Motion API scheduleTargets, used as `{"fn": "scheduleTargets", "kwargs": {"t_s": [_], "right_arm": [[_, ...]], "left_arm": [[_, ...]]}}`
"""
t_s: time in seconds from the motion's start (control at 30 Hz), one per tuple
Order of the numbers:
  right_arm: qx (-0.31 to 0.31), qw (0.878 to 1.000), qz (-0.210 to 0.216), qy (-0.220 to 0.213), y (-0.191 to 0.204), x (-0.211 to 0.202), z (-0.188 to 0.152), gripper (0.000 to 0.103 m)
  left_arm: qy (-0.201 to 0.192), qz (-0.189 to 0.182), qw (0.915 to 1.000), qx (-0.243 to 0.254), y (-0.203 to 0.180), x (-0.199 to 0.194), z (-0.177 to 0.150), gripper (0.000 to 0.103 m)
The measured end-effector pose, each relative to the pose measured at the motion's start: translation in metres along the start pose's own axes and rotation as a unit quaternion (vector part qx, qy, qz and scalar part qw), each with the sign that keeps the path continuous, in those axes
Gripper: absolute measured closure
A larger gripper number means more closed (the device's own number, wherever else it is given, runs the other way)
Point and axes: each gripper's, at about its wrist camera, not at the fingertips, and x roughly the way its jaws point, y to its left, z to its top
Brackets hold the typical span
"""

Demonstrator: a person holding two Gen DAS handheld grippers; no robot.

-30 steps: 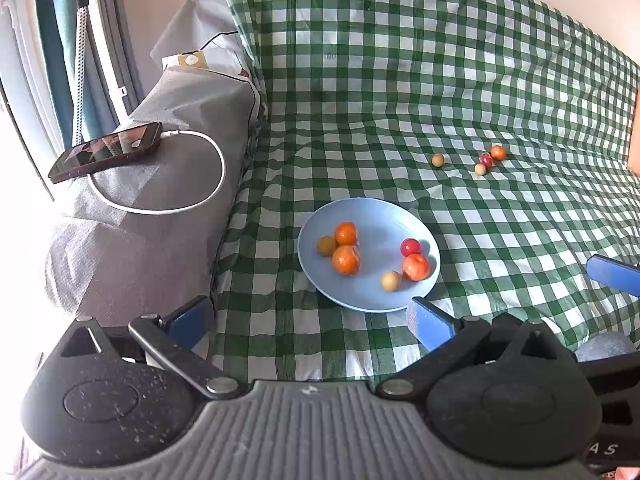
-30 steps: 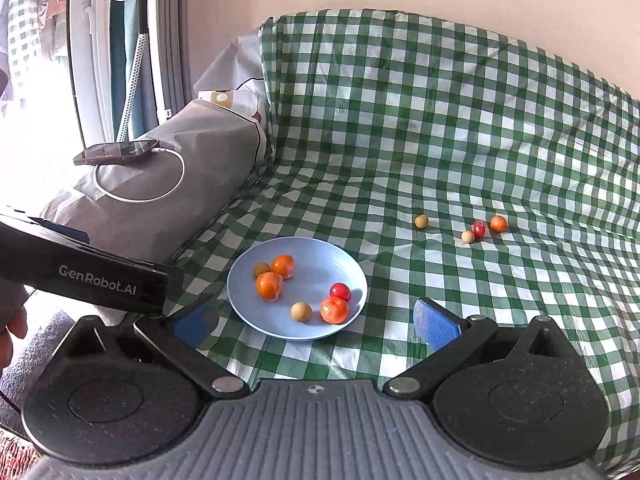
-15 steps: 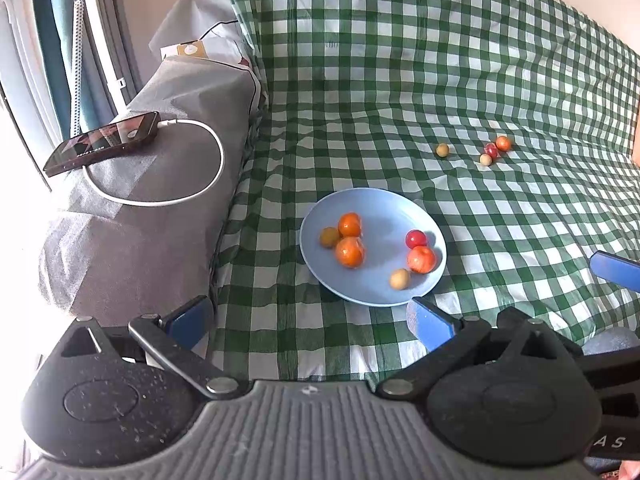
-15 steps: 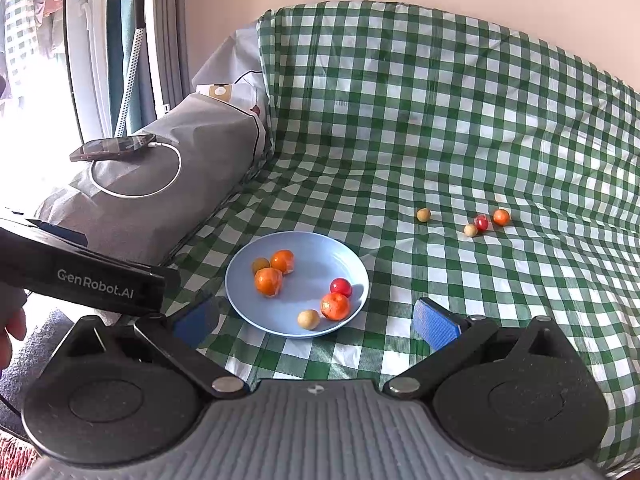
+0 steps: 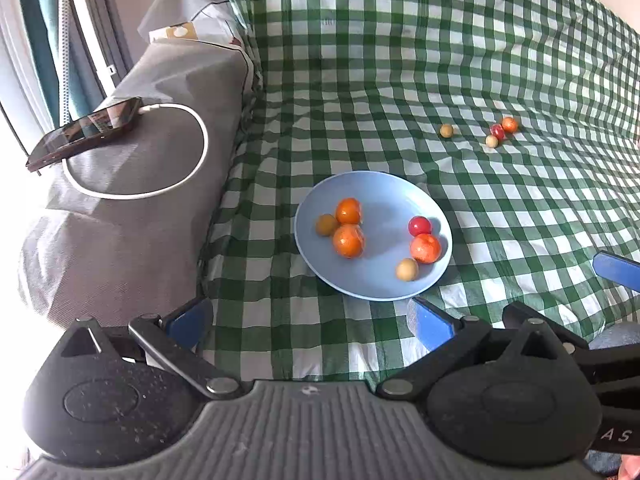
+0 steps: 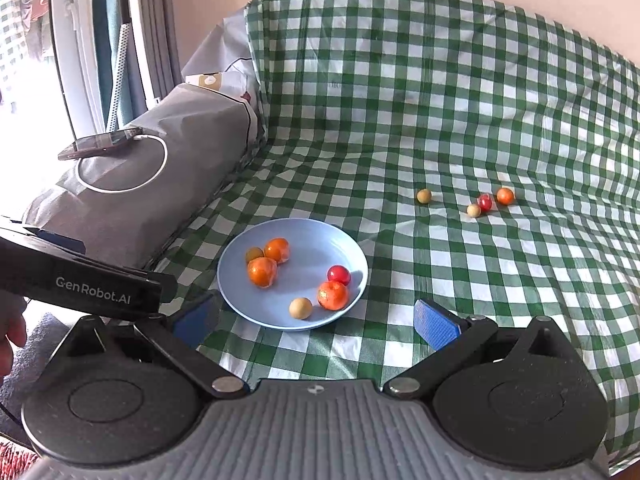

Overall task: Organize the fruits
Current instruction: 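Grasp a tan fruit with the left tool while the right grasps a red tomato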

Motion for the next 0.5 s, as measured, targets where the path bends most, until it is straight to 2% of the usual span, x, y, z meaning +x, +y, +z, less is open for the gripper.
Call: {"fn": "scheduleTargets", "kwargs": {"t_s": [0.17,0.27,0.37,0.5], "right_arm": [[0.021,1.000,-0.016,0.003,-0.017,0.012,0.002,0.001],[0.037,0.998,-0.042,-0.003,-0.039,0.018,0.005,0.001],[0.058,0.996,-0.073,-0.008,-0.073,0.027,0.008,0.001],[0.088,0.990,-0.112,-0.013,-0.129,0.051,0.017,0.001]], "left_arm": [[0.013,-0.011,0.9998,0.007,-0.017,0.017,0.016,0.000],[0.017,-0.019,0.9995,0.018,-0.035,0.029,0.031,0.000],[0.022,-0.035,0.9986,0.032,-0.059,0.046,0.054,0.000],[0.029,-0.062,0.9975,0.016,-0.089,0.080,0.095,0.000]]}}
